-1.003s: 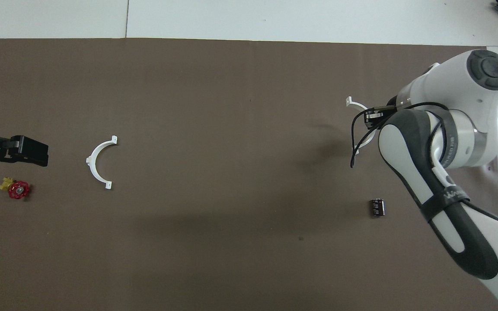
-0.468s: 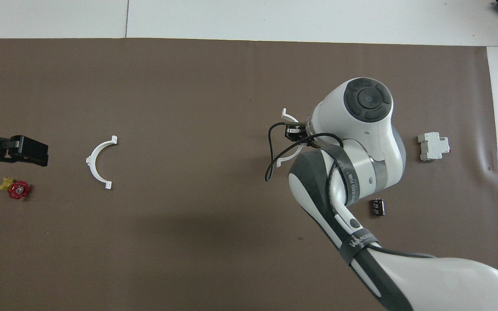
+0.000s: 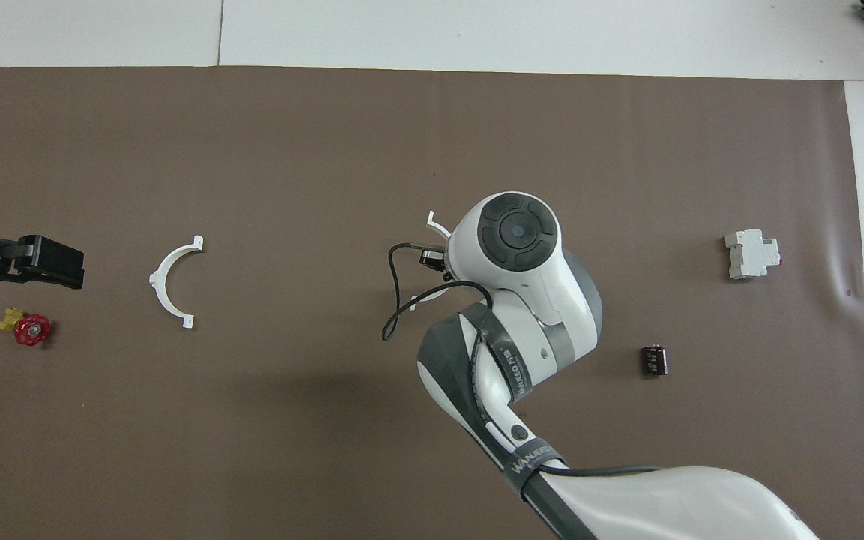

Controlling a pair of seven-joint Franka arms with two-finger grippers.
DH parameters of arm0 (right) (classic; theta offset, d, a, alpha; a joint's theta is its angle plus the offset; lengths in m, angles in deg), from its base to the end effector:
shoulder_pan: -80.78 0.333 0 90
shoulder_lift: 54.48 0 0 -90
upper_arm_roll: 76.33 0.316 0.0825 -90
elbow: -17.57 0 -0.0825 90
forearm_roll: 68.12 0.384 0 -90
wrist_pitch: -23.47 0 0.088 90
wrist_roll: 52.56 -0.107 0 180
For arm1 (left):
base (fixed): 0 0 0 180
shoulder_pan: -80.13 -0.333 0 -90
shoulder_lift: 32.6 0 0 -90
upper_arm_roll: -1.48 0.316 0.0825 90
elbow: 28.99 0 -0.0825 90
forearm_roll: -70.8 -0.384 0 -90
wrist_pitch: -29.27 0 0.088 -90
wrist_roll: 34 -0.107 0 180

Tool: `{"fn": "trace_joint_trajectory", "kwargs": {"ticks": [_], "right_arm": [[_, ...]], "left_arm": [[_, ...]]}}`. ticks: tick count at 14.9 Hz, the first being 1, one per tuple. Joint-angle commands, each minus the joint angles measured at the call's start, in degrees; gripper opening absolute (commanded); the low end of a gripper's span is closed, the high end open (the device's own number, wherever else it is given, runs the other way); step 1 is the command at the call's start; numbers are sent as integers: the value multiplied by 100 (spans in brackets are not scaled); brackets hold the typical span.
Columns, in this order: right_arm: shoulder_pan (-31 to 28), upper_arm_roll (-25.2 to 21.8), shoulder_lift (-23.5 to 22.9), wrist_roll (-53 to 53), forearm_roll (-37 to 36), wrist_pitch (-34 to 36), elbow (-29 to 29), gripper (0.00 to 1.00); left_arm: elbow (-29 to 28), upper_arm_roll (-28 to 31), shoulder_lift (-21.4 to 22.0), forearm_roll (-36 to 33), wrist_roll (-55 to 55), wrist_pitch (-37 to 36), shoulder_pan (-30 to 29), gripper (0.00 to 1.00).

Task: Assemble drain pipe with both arms
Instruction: 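Carry the white half-ring with the right gripper toward the table center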

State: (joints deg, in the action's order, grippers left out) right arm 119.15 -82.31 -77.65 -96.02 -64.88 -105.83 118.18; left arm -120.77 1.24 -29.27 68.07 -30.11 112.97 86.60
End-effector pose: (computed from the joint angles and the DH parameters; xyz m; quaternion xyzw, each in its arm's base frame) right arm 0.5558 0.3617 0.3493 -0.9929 0.1079 -0.0375 0.0323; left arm 0.5215 -0.0559 0.6323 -0.9986 0.0229 0.0390 0.0276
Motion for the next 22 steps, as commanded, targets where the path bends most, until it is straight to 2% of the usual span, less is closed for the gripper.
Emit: {"fn": "trace_joint_trajectory", "kwargs": {"ticks": [1, 7, 13, 22], "right_arm": [[99, -17, -179, 21, -262, -270, 10, 0], [267, -17, -346, 346, -280, -376, 72, 0], [267, -17, -311, 715, -280, -657, 336, 0], [267, 10, -285, 681, -262, -736, 467, 0]], "left_arm": [[-59, 59, 88, 62, 6, 67, 47, 100], [-59, 59, 88, 62, 6, 76, 47, 100], [-68, 59, 88, 62, 6, 67, 47, 100], [-59, 59, 88, 62, 6, 76, 47, 100]]}}
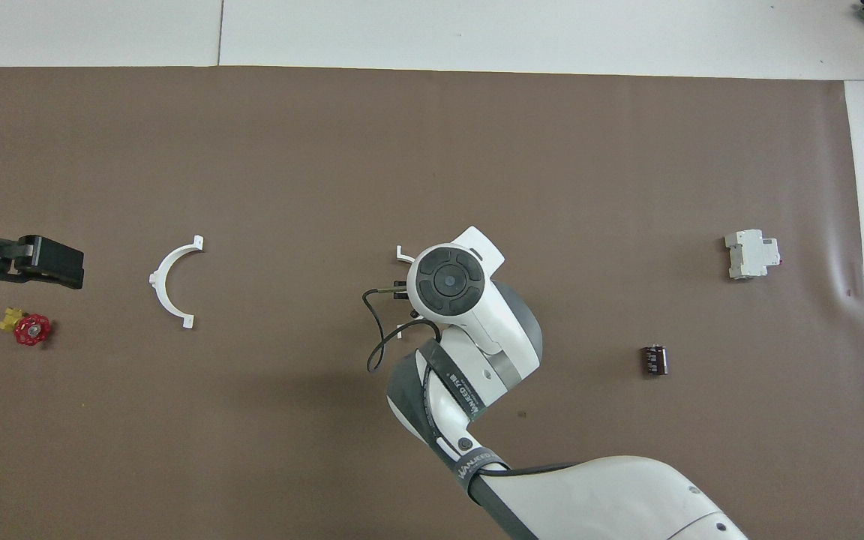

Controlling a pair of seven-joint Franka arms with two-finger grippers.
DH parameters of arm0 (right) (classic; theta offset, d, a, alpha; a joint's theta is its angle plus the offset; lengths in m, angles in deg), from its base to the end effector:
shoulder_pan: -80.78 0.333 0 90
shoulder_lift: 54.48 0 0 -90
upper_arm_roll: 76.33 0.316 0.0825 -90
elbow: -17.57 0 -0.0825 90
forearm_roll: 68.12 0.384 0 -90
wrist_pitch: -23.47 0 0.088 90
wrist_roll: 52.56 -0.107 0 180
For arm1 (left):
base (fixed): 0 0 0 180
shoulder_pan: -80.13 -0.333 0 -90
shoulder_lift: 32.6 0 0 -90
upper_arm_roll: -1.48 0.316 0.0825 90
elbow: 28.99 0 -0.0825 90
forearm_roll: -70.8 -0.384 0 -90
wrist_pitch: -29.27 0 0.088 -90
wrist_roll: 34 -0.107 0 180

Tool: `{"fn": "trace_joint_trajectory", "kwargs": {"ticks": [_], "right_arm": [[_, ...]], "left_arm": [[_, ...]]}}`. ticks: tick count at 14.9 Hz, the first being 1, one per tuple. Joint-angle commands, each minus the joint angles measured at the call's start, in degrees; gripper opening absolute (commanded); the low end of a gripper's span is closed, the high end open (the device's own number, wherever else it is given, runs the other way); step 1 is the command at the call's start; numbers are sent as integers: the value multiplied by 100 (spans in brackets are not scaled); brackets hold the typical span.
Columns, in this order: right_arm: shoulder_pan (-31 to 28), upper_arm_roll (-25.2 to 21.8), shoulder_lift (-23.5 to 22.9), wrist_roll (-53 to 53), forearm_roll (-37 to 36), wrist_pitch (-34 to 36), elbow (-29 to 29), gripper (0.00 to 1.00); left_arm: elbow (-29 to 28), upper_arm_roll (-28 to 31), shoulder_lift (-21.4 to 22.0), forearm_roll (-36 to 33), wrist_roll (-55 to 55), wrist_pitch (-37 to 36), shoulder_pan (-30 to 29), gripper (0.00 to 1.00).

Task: Assemble drain pipe with both arms
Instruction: 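Carry the white half-ring with the right gripper toward the table center, then open the right gripper to release the half-ring at the center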

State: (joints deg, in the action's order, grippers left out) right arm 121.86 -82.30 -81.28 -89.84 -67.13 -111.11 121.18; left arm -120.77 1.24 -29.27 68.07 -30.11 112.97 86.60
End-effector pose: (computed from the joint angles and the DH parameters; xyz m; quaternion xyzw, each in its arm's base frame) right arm 0.5347 0.3829 0.2929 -0.9990 0.0183 -0.0404 0.0087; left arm 0.5215 -0.0559 0.6323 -0.9986 0.0229 0.0390 0.0276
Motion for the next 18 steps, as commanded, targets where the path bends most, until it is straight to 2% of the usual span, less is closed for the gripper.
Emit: {"fn": "trace_joint_trajectory", "kwargs": {"ticks": [1, 2, 3, 5, 8, 11, 15, 18], "right_arm": [[-4, 9, 78, 46, -20, -209, 168, 18], [-4, 9, 87, 37, -11, -200, 168, 83], [-4, 9, 96, 37, -2, -148, 159, 100], [-12, 0, 122, 37, -2, -77, 98, 100], [-275, -70, 463, 20, 15, 150, -17, 100], [-1065, -88, 1052, 212, -46, 580, -17, 100], [-2084, -97, 1711, 1712, -64, 1538, -87, 100], [-2683, -97, 2037, 2522, -64, 1987, -96, 100]], "left_arm": [[-59, 59, 88, 62, 6, 67, 47, 100], [-59, 59, 88, 62, 6, 67, 47, 100], [-59, 59, 88, 62, 6, 76, 47, 100], [-59, 59, 88, 62, 6, 76, 47, 100], [-59, 59, 88, 62, 6, 67, 47, 100], [-59, 59, 88, 62, 6, 67, 47, 100], [-68, -3, 194, 62, 6, -92, 301, 100], [-77, 14, 194, 71, -46, -109, 283, 100]]}}
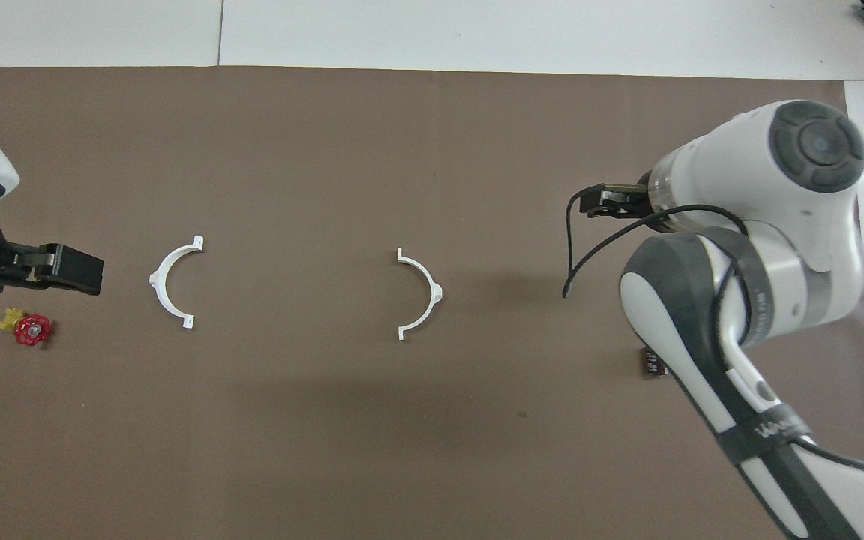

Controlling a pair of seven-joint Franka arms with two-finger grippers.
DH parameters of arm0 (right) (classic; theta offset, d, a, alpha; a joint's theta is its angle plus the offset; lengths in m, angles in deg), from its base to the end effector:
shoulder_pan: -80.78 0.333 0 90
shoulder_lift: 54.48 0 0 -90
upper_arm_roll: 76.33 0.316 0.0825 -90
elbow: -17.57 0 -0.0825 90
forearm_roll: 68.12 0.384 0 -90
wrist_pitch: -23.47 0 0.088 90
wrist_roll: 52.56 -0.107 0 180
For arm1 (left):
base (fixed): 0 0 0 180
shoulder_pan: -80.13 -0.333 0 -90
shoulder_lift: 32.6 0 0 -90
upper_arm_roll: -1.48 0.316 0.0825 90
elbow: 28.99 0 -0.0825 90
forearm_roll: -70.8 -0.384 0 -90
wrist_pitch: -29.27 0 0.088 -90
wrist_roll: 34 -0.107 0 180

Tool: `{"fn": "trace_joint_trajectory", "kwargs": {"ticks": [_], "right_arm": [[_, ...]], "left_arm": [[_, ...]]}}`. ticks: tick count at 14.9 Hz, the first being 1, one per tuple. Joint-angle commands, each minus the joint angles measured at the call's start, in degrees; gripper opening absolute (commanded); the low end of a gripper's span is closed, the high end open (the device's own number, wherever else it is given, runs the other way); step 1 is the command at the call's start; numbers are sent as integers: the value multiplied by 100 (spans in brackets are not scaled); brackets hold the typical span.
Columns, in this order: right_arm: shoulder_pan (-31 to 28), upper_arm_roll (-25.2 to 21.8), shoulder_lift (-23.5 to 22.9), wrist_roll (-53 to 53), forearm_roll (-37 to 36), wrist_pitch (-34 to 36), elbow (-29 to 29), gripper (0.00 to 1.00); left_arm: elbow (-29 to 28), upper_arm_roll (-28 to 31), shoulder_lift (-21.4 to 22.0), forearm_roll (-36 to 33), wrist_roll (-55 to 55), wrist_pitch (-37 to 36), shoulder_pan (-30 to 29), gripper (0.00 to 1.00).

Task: Assemble drain pipe with both arms
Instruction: 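Open the right gripper to release the half-ring at the center, then retract the right gripper while the left gripper reaches the other half-ring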

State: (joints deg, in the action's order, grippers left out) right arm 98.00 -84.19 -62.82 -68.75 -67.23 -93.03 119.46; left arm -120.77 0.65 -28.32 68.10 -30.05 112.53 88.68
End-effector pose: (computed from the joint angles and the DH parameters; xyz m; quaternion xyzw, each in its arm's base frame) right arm 0.6063 0.1047 0.4824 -0.9966 0.0613 -0.0546 0.0096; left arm 0.5125 -0.0794 0.6404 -0.9980 0.0454 0.0339 0.0282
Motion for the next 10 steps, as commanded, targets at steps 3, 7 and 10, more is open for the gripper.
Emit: {"fn": "trace_joint_trajectory", "kwargs": {"ticks": [3, 7, 10], "right_arm": [[-474, 92, 289, 713, -45, 382, 77, 100], [-509, 92, 289, 722, -45, 400, 85, 100], [-518, 92, 289, 722, -45, 391, 85, 100]], "left_arm": [[-86, 65, 99, 68, 44, 5, 50, 100], [-2345, 127, 932, 68, 10, 2675, -344, 100], [-3109, 135, 524, 68, -43, 4177, -460, 100]]}}
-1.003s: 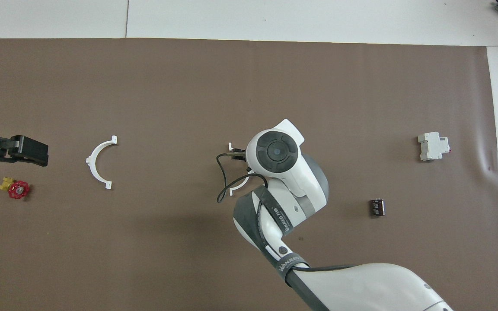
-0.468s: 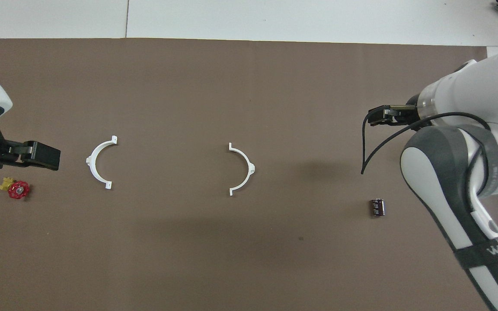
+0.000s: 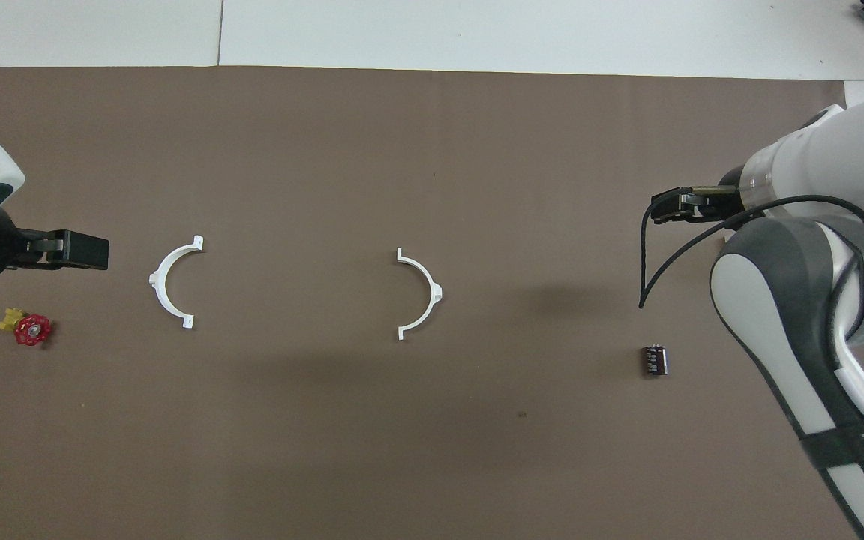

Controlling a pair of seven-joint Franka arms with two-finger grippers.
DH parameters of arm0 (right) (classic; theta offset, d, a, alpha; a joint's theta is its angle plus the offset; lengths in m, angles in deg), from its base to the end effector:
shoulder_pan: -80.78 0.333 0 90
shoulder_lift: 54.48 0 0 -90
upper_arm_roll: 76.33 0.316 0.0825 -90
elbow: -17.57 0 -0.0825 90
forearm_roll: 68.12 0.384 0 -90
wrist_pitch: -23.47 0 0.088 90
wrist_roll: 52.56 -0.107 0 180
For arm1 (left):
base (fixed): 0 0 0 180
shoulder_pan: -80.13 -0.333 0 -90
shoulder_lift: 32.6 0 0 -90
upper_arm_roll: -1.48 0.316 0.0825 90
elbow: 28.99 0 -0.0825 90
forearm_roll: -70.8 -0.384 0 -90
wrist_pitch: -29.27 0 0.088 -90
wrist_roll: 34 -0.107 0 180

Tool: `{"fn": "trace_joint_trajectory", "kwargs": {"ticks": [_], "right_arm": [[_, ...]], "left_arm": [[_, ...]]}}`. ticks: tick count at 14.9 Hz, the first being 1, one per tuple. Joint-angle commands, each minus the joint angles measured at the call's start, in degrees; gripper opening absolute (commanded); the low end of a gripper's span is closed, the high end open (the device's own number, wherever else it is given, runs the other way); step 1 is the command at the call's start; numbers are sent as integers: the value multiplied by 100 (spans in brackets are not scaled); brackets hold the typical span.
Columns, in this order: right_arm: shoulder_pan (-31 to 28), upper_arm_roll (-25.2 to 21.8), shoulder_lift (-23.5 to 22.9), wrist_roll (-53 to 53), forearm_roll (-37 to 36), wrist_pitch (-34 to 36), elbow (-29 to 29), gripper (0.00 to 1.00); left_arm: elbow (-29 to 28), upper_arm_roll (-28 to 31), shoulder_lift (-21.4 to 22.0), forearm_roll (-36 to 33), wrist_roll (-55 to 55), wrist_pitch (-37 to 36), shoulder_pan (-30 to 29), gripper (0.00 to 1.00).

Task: Assemble drain pipe with both arms
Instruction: 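Retract the right gripper while the left gripper reaches the other half-ring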

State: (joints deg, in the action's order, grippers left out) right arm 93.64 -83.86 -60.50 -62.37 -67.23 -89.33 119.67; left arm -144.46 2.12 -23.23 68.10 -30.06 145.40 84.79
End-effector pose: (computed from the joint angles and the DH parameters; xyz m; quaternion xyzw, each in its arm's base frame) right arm 0.5991 0.0596 0.4986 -0.9983 0.0411 -0.0409 0.0059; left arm 0.5260 -0.0340 0.5410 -0.9959 0.0092 -0.0886 0.0149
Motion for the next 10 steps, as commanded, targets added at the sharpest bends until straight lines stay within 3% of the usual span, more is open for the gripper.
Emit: {"fn": "trace_joint_trajectory", "kwargs": {"ticks": [1, 3, 10], "right_arm": [[-91, 59, 57, 85, -45, 21, 64, 100], [-108, 59, 57, 85, -45, -31, 73, 100], [-91, 76, 66, 23, -36, 65, 64, 100]], "left_arm": [[-741, -11, -232, 68, -43, 1163, -71, 100], [-767, -11, -619, 68, -43, 1551, -254, 100], [-785, -20, -1341, 68, 140, 2183, -414, 100]]}}
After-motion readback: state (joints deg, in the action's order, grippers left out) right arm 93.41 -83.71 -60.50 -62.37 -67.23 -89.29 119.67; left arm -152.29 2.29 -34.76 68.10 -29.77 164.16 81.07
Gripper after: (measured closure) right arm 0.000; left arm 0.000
